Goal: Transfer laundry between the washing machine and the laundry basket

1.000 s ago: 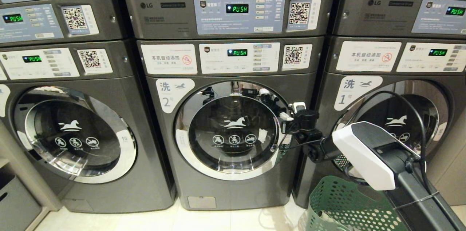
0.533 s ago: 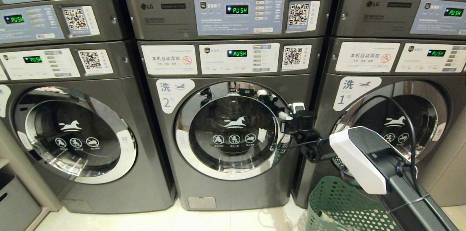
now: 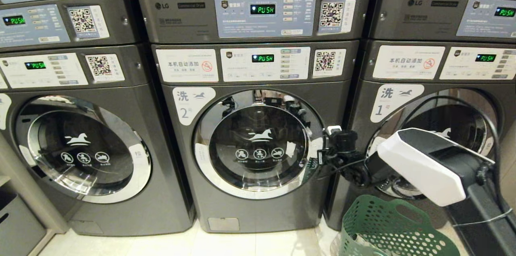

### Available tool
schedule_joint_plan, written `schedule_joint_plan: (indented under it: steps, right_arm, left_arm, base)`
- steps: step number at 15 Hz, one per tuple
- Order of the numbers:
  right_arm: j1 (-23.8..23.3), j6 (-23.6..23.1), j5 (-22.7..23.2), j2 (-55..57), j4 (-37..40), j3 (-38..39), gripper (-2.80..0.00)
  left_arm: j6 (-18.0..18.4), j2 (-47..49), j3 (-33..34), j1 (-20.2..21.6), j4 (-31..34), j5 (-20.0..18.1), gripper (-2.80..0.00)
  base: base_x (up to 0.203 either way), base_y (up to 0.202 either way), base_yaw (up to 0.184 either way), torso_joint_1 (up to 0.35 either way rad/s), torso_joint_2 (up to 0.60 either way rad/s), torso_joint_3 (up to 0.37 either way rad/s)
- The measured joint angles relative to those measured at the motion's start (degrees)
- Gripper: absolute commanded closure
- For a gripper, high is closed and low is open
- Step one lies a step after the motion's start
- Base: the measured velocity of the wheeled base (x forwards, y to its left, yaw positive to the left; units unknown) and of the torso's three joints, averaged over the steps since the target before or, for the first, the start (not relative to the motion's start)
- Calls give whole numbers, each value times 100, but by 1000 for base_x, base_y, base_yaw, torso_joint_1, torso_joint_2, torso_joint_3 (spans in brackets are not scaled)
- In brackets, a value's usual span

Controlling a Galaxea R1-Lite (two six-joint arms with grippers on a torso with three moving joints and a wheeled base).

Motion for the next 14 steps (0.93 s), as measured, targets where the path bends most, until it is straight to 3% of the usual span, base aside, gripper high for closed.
schedule_joint_plan:
  steps: [2,7,11,14]
  right_arm:
    - [117,15,12,-1066,82,1518,0]
    - [260,68,-100,-4181,129,4642,0]
    - [-407,99,-204,-6549,-157,6800,0]
    - [-1060,-24,-225,-8100,-296,7785,0]
  left_arm:
    - [-32,0,129,0,-50,-299,0]
    - [-429,0,704,0,-94,-1797,0]
    - [-448,0,1337,0,-340,-2479,0]
    - [-443,0,1573,0,-356,-3255,0]
  base:
    - [0,0,0,0,0,0]
    - [0,0,0,0,0,0]
    - [0,0,0,0,0,0]
    - [0,0,0,0,0,0]
